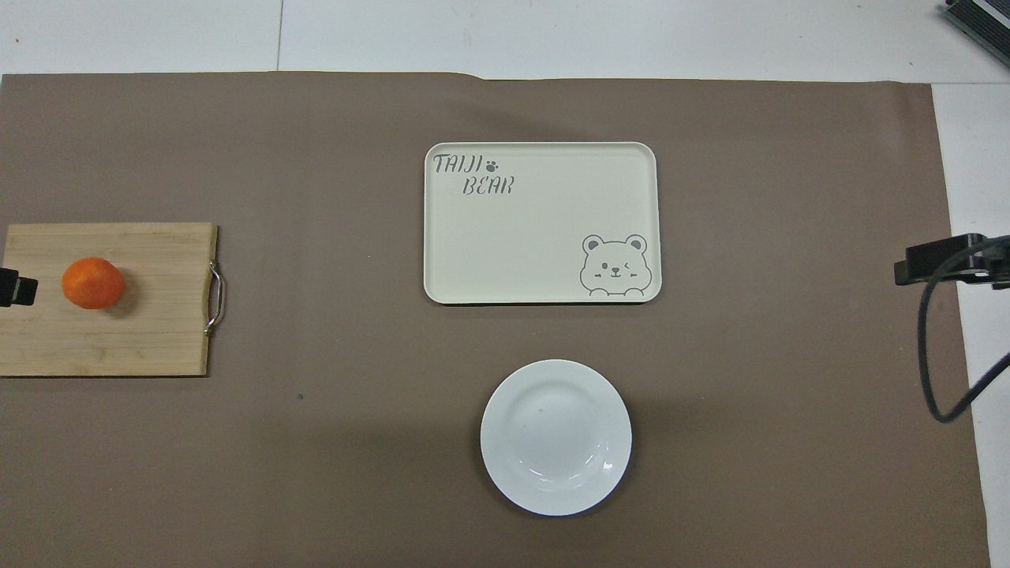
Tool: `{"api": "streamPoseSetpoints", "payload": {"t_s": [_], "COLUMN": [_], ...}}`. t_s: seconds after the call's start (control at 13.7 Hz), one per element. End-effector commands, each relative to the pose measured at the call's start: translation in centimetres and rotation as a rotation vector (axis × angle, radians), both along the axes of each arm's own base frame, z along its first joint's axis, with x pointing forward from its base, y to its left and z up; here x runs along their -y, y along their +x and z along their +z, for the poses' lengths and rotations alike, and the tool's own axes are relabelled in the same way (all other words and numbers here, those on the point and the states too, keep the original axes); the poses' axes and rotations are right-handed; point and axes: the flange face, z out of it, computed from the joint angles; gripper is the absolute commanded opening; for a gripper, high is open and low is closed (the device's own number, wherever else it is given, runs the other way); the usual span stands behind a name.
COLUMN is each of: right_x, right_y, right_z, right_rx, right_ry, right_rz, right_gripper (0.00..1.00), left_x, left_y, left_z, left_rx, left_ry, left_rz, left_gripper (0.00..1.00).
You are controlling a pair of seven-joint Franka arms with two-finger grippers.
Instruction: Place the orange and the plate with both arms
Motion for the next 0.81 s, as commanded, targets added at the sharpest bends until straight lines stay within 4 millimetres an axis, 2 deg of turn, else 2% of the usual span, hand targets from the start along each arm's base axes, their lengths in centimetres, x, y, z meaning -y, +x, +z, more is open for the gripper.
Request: {"api": "streamPoseSetpoints", "payload": {"t_s": [0.0,0.73], "right_x": [0.27,0.78], "right_y": [-0.55,-0.62], "right_z": [-0.06,0.21], "right_rx": [0.005,0.012], "right_ry": [0.015,-0.013], "right_rz": [0.009,0.004], "right_gripper": [1.00,1.00], "left_x": [-0.50,-0.65], "left_y": [-0.65,-0.77], "left_z": [0.20,0.07], "left_rx": [0.001,-0.008], "left_ry": [0.011,0.009], "left_rz": [0.025,0.028], "left_gripper": [1.00,1.00]}}
